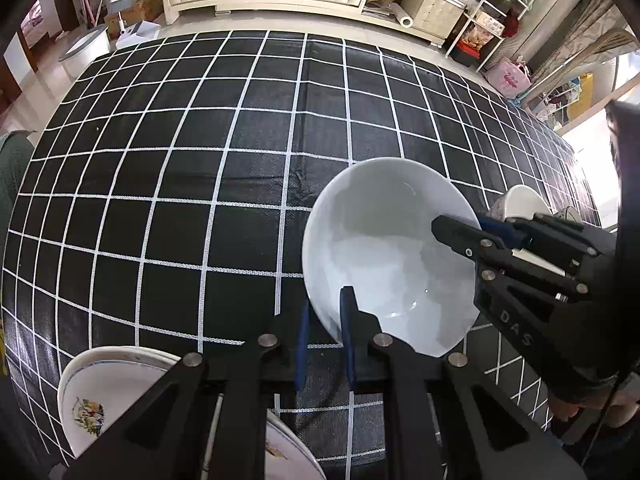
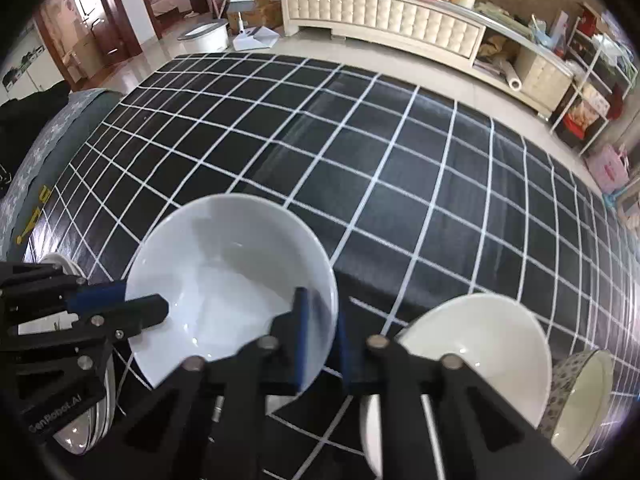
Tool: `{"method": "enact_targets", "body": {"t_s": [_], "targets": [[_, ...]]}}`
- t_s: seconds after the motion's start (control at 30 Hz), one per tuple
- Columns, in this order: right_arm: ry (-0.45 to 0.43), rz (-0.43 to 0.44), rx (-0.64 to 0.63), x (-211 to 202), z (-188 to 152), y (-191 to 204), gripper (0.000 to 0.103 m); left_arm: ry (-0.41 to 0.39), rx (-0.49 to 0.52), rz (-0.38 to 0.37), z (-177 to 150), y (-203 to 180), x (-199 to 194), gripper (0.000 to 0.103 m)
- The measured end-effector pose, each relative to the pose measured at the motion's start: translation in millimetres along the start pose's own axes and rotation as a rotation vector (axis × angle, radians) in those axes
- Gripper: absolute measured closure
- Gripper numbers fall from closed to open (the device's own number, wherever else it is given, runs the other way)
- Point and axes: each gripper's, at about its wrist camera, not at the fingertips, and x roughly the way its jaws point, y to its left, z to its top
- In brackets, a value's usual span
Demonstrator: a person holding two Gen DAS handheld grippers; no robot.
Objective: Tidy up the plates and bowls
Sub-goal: 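Lift the plain white bowl with both grippers toward the plate stack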
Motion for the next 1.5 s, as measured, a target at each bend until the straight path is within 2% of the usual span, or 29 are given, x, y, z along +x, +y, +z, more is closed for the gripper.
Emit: {"method": "enact_targets", "body": {"t_s": [0.13,0.27,0.53,0.77,1.17,1.5], "targets": [[-0.013,-0.010,0.026,-0.3,-0.7,1.3,0.089,0.018,-0.019,-0.004,1.3,3.4,1.3,0.090],[-0.029,-0.028,0.052,-6.0,-4.7,2.4,0.089,0.013,0.015,0.026,-7.0,-5.3,-4.9,0.091],[-0.069,-0.027,0.093,-50.9,-26.4,9.1,0.089,-0.024,0.038,0.007,-39.5,-16.0,-47.3,0.091],[-0.070,-0.011,0.125,-79.4,-56.6,20.8,0.089,-0.057,0.071,0.008,-73.1,-20.3,-84.1,0.091],[-0.013,0.000,0.198,-69.4,-104.5,33.7,0.089,-0.013,0.094,0.024,-124.6,-26.6,-70.9,0.091],[0.034,0.004,0.243,-59.2,-119.7,32.8,0.089,0.013,0.093,0.010,-128.1,-26.7,-56.7,0.091]]}}
